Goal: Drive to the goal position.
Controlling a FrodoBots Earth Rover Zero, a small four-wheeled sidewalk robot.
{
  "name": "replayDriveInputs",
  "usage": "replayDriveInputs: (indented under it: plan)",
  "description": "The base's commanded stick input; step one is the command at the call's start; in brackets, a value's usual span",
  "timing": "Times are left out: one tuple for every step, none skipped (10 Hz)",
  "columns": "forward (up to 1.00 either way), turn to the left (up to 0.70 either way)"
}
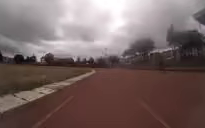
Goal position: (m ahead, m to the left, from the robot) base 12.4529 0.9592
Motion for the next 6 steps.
replayDriveInputs:
  plan:
    - [1.0,-0.27]
    - [1.0,-0.27]
    - [1.0,-0.27]
    - [1.0,0.0]
    - [1.0,0.0]
    - [1.0,0.0]
